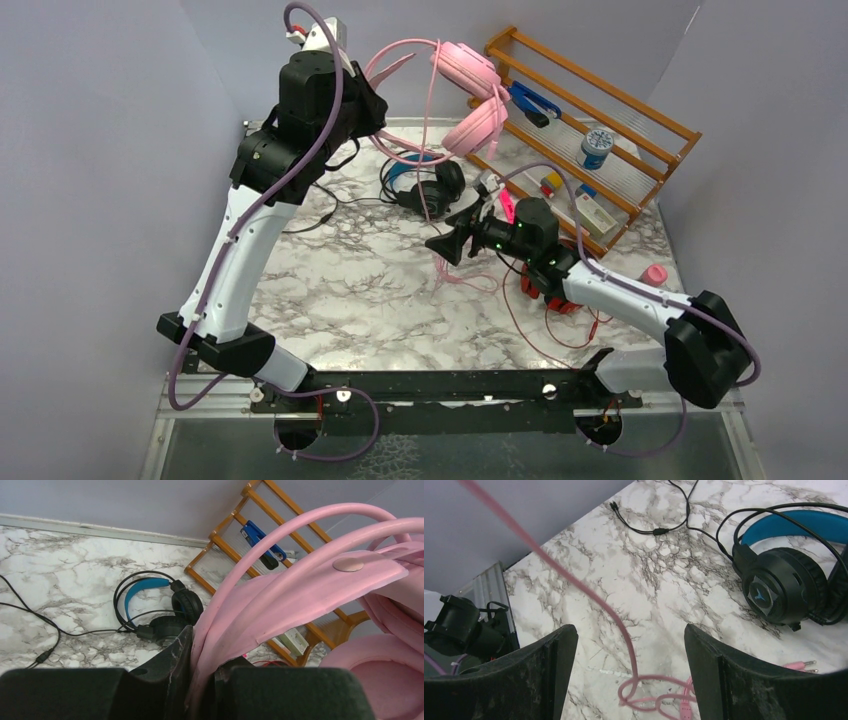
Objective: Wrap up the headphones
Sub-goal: Wrap the headphones cable around the headphones.
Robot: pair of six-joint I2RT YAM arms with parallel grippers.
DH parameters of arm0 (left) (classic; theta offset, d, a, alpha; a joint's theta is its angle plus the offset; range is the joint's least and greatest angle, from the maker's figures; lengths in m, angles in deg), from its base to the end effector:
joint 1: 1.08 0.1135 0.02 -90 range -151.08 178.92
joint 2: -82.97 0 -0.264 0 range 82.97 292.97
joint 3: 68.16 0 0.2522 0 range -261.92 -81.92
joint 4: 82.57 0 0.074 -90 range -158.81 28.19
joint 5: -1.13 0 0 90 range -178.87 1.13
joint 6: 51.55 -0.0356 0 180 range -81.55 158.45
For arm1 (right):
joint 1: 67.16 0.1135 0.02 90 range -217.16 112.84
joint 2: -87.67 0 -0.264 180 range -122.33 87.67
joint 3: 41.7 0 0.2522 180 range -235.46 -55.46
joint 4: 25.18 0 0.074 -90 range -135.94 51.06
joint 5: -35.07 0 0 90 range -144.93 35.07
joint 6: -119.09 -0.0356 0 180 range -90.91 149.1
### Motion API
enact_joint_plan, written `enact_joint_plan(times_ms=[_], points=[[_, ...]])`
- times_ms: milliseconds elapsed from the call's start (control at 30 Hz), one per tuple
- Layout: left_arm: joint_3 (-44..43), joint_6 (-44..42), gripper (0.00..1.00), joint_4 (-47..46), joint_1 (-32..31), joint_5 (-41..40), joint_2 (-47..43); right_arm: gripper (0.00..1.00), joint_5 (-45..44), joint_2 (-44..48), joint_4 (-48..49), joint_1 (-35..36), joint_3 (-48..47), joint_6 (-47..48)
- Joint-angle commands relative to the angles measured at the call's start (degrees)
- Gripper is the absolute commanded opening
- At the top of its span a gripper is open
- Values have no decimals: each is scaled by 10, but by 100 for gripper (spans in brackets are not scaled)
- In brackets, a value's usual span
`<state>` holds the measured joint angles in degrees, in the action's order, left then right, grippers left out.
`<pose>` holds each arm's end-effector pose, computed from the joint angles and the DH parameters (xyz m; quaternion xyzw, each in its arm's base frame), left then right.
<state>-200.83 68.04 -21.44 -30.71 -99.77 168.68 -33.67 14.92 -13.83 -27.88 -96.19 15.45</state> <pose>0.2450 -0.1316 0.5344 -0.0581 0.7854 -0.2371 0.5689 0.2145 0.1921 0.2737 -0.2825 0.6901 0.4140 0.5220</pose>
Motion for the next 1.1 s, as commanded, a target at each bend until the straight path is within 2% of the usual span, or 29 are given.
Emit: enact_joint_plan(times_ms=[0, 100, 233, 433, 500, 567, 600, 633, 667, 700, 767, 833, 967, 1067], points=[[-25, 28, 0, -34, 2, 29, -10, 83, 18, -54, 31, 2, -50, 20], [-34, 28, 0, -31, 3, 36, -14, 77, 31, -97, 65, 1, -77, 11], [-49, 28, 0, -23, 2, 40, -16, 68, 45, -140, 182, 1, -66, -46], [-52, 28, 0, -19, 3, 47, -18, 71, 106, -206, 240, 1, -79, -89], [-52, 29, 0, -19, 3, 51, -19, 67, 134, -223, 267, 2, -75, -102], [-54, 28, 0, -20, 3, 51, -18, 53, 152, -237, 281, 2, -78, -119], [-54, 25, 0, -20, 3, 49, -19, 41, 154, -237, 275, 0, -79, -124], [-57, 18, 0, -19, 3, 46, -18, 22, 146, -230, 253, -6, -76, -124], [-61, 9, 0, -18, 3, 39, -17, 8, 123, -214, 231, -14, -62, -129], [-65, 2, 0, -17, 3, 32, -15, 2, 111, -193, 218, -25, -34, -137], [-72, -12, 0, -14, 8, 28, -10, 0, 125, -147, 244, -54, 34, -157], [-82, -18, 0, -12, 20, 36, -4, 0, 161, -115, 229, -81, 74, -167], [-89, -16, 0, -14, 39, 91, 6, 0, 183, -89, 159, -91, 86, -143], [-75, -38, 0, -25, 40, 186, 10, 0, 179, -96, 121, -96, 57, -132]])
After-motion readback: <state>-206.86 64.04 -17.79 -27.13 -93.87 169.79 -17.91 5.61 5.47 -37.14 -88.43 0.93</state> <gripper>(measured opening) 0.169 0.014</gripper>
